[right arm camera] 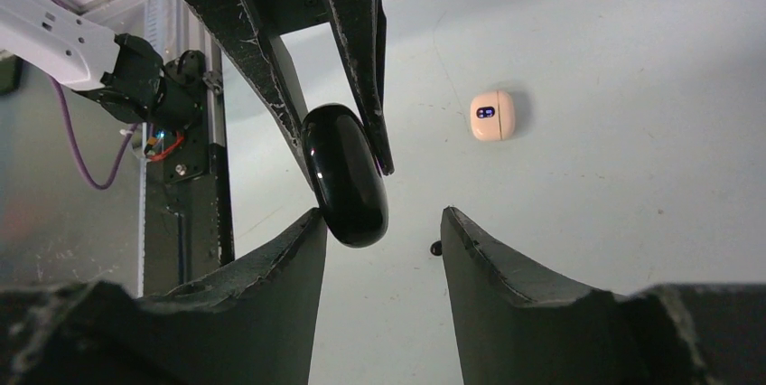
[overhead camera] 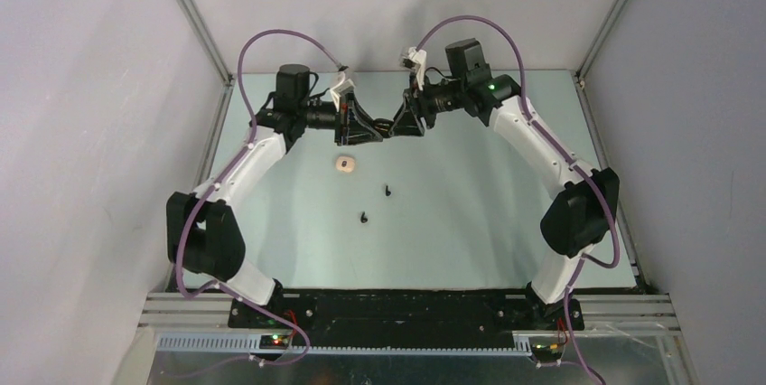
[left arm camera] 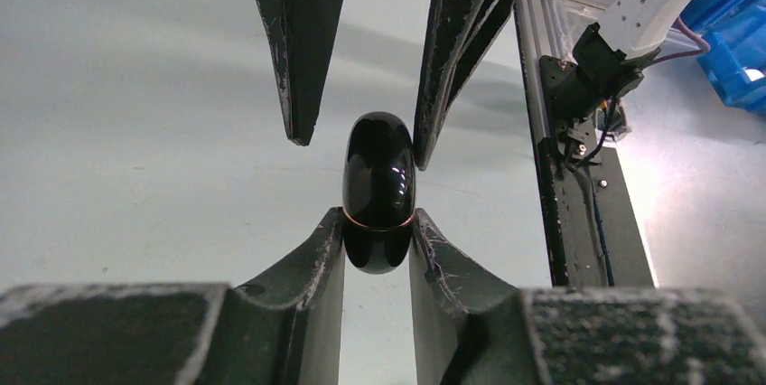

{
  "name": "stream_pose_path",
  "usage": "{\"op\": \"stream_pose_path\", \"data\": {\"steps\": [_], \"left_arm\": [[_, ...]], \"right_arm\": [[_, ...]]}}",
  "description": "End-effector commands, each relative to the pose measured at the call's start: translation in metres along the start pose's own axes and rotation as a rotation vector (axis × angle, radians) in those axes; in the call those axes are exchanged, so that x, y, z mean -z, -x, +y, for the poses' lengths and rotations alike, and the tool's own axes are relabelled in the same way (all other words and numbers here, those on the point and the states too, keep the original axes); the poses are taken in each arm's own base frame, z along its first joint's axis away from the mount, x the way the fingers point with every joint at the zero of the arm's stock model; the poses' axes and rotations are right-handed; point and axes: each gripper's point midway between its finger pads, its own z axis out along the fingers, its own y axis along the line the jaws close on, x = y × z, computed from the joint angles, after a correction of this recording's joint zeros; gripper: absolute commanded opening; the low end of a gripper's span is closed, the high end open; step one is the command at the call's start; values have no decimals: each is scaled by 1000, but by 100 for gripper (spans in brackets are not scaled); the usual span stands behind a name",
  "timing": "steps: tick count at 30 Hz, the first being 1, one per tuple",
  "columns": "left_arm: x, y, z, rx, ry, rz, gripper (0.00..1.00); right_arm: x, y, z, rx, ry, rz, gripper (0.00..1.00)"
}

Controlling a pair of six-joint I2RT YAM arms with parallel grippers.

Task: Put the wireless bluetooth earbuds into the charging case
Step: Open the charging case.

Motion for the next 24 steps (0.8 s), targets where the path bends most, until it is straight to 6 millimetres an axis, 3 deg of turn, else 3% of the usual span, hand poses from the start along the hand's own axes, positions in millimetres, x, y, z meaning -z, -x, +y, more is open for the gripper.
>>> {"op": "stream_pose_path", "data": {"steps": [1, 19, 24], "left_arm": [[-1, 13, -14, -13, -70, -20, 0], [2, 15, -11, -1, -63, -24, 0], [5, 20, -10, 8, -61, -31, 0]], "right_arm": [[9, 37, -6, 51, -3, -102, 54], [7, 36, -16, 23, -36, -105, 53], [21, 58, -5, 59, -30, -144, 54]]}}
